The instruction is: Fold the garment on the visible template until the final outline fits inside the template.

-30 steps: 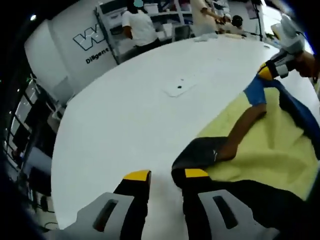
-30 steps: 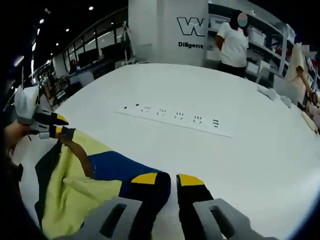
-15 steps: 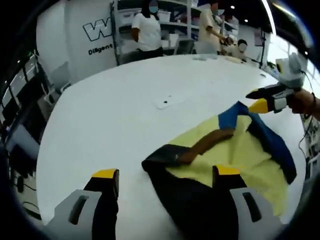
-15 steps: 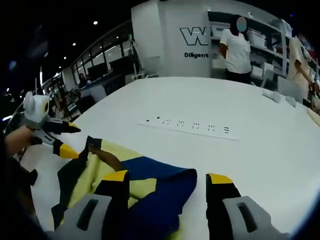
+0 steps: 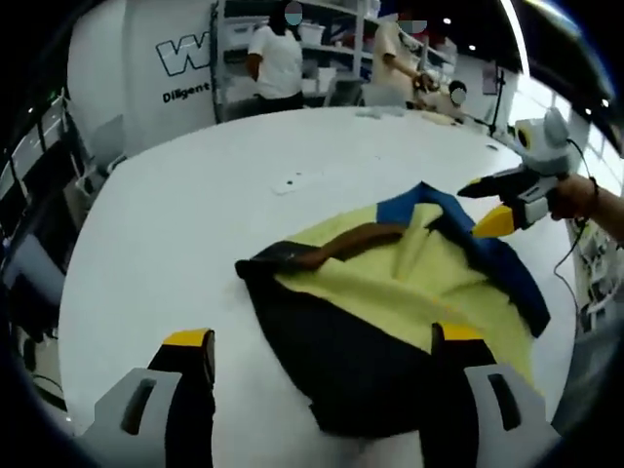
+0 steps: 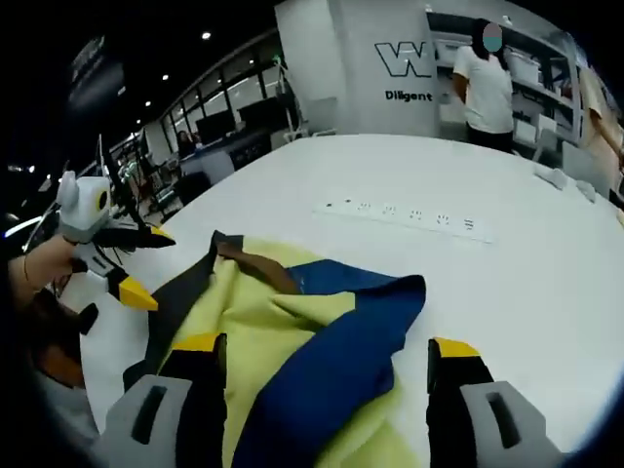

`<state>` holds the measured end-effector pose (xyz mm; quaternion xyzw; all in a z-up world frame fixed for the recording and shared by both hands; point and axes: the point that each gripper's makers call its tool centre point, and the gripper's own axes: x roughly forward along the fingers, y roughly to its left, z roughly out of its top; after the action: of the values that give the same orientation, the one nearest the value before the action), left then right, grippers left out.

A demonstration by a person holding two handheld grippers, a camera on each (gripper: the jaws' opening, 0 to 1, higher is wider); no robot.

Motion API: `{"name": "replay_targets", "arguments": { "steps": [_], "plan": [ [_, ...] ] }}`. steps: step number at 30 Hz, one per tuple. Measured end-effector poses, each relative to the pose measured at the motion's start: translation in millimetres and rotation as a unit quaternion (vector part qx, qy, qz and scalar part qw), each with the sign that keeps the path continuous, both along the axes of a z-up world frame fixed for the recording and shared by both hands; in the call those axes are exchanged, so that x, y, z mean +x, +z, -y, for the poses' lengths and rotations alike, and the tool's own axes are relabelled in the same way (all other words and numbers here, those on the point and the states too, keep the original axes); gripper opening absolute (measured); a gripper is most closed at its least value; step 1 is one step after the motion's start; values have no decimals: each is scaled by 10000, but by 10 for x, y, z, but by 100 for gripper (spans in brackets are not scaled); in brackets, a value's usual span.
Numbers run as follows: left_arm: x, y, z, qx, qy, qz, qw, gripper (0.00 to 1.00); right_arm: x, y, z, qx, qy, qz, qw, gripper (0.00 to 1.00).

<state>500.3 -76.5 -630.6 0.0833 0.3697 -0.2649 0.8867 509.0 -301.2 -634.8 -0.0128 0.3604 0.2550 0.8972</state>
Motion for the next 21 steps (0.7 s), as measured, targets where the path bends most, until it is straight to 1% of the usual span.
{"name": "replay_targets", "arguments": {
  "steps": [1,2,3,4,5,6,7,8,10,13,15,18,21],
  "plan": [
    [-40,-11,6,-38,13,-42,10000,83,-22,-17,9,-28,14,-7,10000,81],
    [-101,-47,-8,-139,174,-204,9995,79,-46,-32,19,-40,18,-22,10000,80],
    [-122,-56,-3,-170,149,-193,9996,76,-81,-50,30,-24,21,-47,10000,80],
    [-178,-83,1,-212,153,-219,9994,75,-93,-56,32,-11,21,-62,10000,79],
    [-209,-114,-12,-237,253,-295,9990,74,-130,-68,39,39,-6,-103,9999,78],
    [-255,-147,-14,-282,264,-367,9986,73,-142,-73,48,69,-41,-112,9999,78],
    [-274,-163,-20,-300,261,-382,9985,71,-157,-79,67,107,-70,-128,9998,77],
    [-302,-178,-36,-355,345,-428,9979,69,-170,-81,76,118,-69,-132,9998,75],
    [-335,-183,-38,-450,417,-433,9972,66,-209,-94,94,139,-105,-149,9997,74],
    [-346,-229,-53,-476,459,-456,9968,61,-265,-144,114,124,-121,-203,9996,71],
    [-358,-238,-59,-440,445,-466,9970,54,-282,-170,139,109,-160,-214,9996,68],
    [-375,-237,-66,-429,465,-413,9971,46,-337,-192,143,96,-172,-213,9996,61],
    [-341,-275,-92,-467,580,-474,9961,42,-387,-178,130,35,-154,-131,9998,52]
  ]
}}
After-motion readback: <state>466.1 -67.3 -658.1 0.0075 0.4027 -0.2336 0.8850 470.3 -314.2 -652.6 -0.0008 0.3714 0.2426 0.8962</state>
